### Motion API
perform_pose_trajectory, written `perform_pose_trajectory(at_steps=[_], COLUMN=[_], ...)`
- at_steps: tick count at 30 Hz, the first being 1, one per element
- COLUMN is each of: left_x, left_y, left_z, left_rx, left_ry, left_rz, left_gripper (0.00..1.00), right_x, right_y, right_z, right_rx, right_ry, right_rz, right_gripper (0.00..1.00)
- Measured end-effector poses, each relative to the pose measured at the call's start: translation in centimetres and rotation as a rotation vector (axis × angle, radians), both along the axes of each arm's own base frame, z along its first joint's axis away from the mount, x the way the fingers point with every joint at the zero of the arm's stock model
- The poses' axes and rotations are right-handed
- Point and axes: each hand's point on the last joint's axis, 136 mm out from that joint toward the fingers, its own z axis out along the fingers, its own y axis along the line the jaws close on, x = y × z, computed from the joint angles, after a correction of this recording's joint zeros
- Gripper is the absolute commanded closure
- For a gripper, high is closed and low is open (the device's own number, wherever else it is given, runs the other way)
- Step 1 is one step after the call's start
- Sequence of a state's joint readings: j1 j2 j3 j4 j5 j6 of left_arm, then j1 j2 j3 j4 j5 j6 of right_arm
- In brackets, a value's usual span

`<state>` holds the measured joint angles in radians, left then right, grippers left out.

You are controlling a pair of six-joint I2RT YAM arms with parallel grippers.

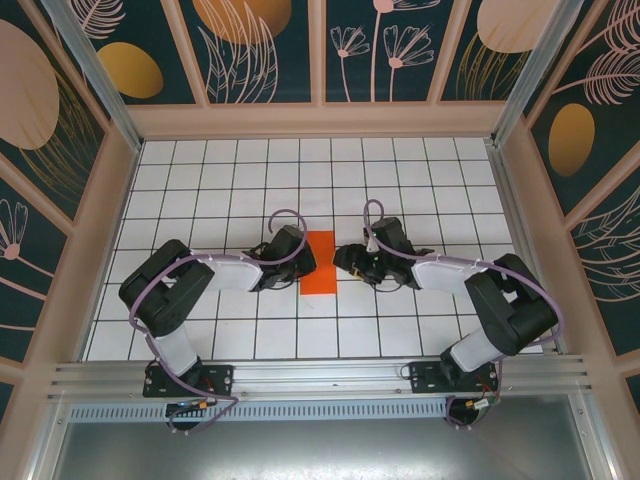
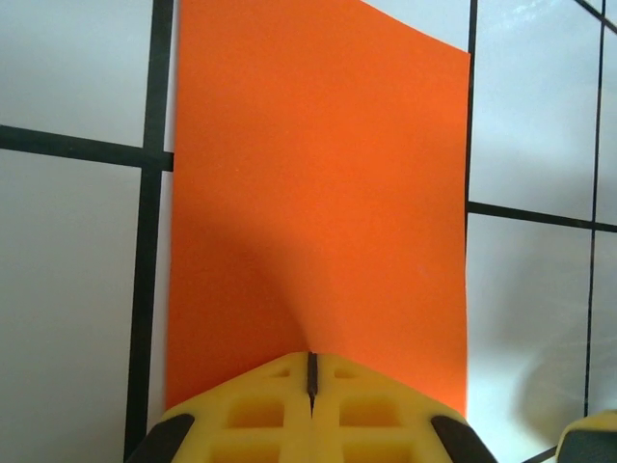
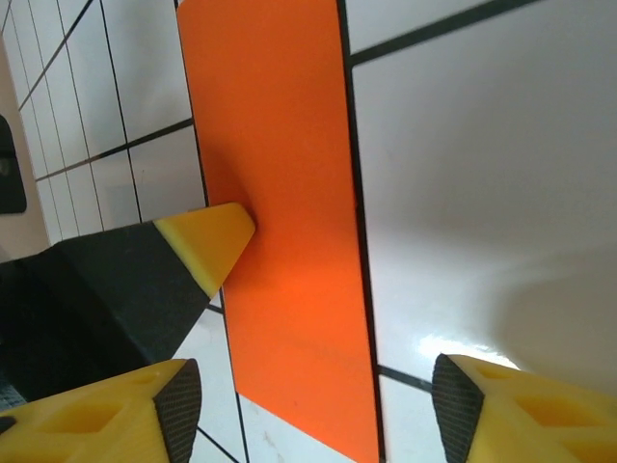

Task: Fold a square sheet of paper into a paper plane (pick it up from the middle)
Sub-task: Fold the triangle at the center of the table.

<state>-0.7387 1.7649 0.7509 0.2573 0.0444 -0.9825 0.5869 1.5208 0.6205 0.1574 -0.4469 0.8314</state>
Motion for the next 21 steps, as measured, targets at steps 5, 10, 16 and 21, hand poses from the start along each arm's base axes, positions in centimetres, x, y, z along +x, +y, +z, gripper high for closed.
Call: perform_pose_trajectory(at_steps=[5,10,16,21], left_x=[0.0,0.0,0.0,0.0], left_y=[0.0,0.0,0.0,0.0], left_z=[0.0,0.0,0.0,0.0], left_rx=[-0.020,-0.026,-0.032,-0.035], left_ry=[-0.004,-0.006,-0.007,-0.007], left_rz=[0.013,0.015,0.018,0.020], left_gripper=[1.00,1.00,1.00,1.00], right_x=[-0.8,-1.5,-1.8,-2.1], right_y=[0.7,1.1,1.3,1.7], right_z=[-0.1,-1.0,-2.0,-2.2], right_rx=[0.005,-0.011,-0.036,-0.044], right_ry=[0.019,0.048,0.081,0.090], right_rz=[0.014,0.027,0.037,0.050], right_gripper=[0.44,0.46,0.51,0.56])
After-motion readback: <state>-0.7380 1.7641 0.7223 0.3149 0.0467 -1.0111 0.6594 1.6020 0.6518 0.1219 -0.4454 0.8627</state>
